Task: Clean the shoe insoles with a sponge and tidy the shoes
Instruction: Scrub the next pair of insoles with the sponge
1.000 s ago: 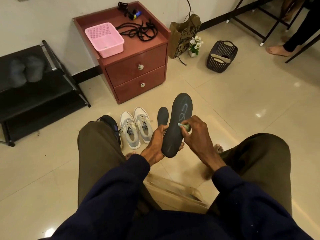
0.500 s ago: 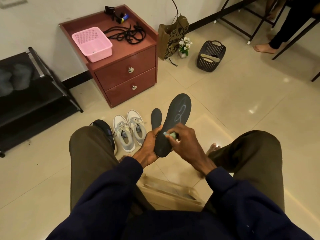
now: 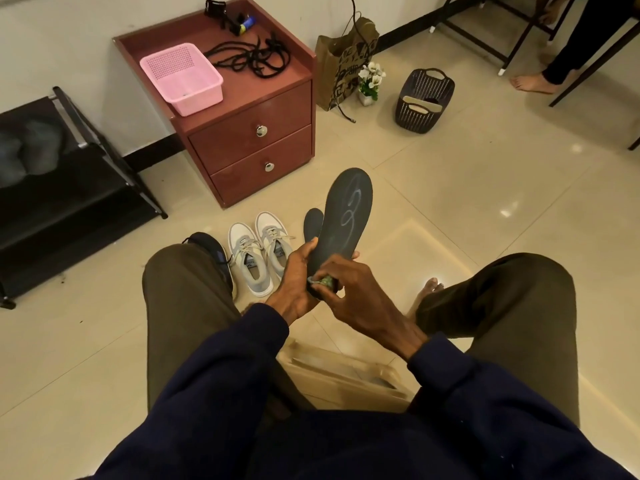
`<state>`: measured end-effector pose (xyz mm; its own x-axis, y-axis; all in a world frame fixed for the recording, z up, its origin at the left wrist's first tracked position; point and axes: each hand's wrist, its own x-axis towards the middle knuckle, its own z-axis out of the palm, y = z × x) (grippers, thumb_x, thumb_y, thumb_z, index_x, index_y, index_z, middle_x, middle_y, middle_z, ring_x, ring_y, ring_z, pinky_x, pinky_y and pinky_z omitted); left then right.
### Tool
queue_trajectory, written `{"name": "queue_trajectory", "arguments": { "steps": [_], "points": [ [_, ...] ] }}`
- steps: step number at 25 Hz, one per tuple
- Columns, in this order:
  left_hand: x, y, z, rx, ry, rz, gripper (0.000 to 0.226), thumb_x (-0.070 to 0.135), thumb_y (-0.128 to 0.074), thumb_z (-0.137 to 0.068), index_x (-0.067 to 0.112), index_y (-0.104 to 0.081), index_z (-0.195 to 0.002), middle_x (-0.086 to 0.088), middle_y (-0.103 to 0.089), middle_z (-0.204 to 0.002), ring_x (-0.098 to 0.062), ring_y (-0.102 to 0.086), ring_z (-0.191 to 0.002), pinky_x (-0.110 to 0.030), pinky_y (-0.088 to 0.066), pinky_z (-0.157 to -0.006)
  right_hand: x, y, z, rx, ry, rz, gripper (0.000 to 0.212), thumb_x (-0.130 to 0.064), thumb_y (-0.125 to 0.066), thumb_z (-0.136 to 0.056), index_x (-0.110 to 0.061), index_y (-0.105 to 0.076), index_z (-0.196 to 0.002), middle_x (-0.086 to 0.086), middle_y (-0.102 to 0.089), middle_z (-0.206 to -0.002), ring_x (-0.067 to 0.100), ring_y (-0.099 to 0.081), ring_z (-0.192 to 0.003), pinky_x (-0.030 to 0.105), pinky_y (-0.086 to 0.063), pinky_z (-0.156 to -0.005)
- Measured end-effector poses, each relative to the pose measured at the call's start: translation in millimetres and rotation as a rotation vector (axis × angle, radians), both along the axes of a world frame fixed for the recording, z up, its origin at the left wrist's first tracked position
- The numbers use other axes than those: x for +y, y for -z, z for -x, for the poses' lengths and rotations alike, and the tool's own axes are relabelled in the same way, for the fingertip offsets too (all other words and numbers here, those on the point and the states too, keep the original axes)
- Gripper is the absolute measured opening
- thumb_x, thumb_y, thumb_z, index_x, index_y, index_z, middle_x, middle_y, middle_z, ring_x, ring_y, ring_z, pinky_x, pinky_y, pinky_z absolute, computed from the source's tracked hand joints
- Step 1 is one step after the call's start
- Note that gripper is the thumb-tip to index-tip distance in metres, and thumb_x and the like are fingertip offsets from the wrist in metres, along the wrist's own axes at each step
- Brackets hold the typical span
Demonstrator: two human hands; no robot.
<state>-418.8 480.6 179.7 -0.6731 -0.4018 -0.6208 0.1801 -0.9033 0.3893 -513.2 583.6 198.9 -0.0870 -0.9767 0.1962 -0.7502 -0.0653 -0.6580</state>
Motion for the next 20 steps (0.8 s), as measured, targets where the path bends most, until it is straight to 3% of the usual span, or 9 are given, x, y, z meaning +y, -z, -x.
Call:
{"name": "queue_trajectory", "arguments": {
  "steps": [5,8,10,13,15,18,20],
  "points": [
    [1,-3,1,0.048,-0.044,-0.028,0.042,0.037,-0.048,-0.107,0.006,-0.063,-0.131,-0.015,-0.071,-0.123,-0.029,-0.073,-0.098,-0.042,-0.062,-0.081,-12,4,37,0.143,0.294,0.076,0.014,-0.01,-0.073,-0.092,-0.003,-0.071,-0.104,0.009,-0.064,-0.099,0.02,-0.059,-0.089,0.034,-0.053,-0.077],
    [-2,1,1,0.02,-0.037,0.013,0.055,0.045,-0.045,-0.106,0.004,-0.057,-0.141,-0.02,-0.065,-0.133,-0.03,-0.067,-0.114,-0.04,-0.056,-0.097,-1,1,9,0.055,0.08,0.04,0.015,-0.011,-0.074,-0.092,-0.006,-0.073,-0.106,0.005,-0.065,-0.1,0.013,-0.058,-0.087,0.022,-0.049,-0.076],
    [-4,4,-1,0.009,-0.032,0.027,0.057,0.047,-0.042,-0.106,0.005,-0.056,-0.142,-0.021,-0.064,-0.135,-0.03,-0.065,-0.118,-0.039,-0.052,-0.102,0,0,0,0.075,-0.036,0.039,0.012,-0.012,-0.073,-0.092,-0.006,-0.073,-0.103,0.005,-0.065,-0.097,0.014,-0.057,-0.087,0.021,-0.046,-0.075],
    [-2,1,0,-0.016,-0.065,0.041,0.045,0.041,-0.044,-0.108,0.009,-0.064,-0.131,-0.013,-0.073,-0.122,-0.027,-0.072,-0.103,-0.042,-0.057,-0.094,-12,3,27,0.181,0.184,0.084,0.01,-0.008,-0.073,-0.092,-0.003,-0.072,-0.1,0.01,-0.064,-0.094,0.022,-0.057,-0.085,0.034,-0.053,-0.073],
    [1,3,1,-0.036,-0.055,0.072,0.045,0.041,-0.044,-0.108,0.009,-0.064,-0.132,-0.013,-0.071,-0.125,-0.028,-0.072,-0.103,-0.046,-0.057,-0.094,-11,4,38,0.176,0.285,0.066,0.013,-0.006,-0.073,-0.09,-0.003,-0.072,-0.102,0.01,-0.063,-0.096,0.021,-0.058,-0.085,0.036,-0.054,-0.073],
    [-1,-1,1,-0.049,-0.024,0.108,0.05,0.043,-0.047,-0.106,0.006,-0.061,-0.137,-0.018,-0.066,-0.132,-0.028,-0.07,-0.108,-0.037,-0.06,-0.083,-1,-2,16,0.078,0.049,0.028,0.014,-0.011,-0.075,-0.091,-0.006,-0.074,-0.104,0.005,-0.064,-0.098,0.015,-0.058,-0.085,0.023,-0.05,-0.073],
    [-1,-4,-1,-0.004,0.025,0.074,0.052,0.043,-0.047,-0.105,0.005,-0.06,-0.138,-0.018,-0.067,-0.131,-0.029,-0.069,-0.111,-0.036,-0.06,-0.083,-4,-5,14,0.079,-0.022,0.039,0.013,-0.013,-0.075,-0.092,-0.006,-0.074,-0.103,0.004,-0.065,-0.097,0.015,-0.058,-0.086,0.022,-0.049,-0.075]
  ]
}}
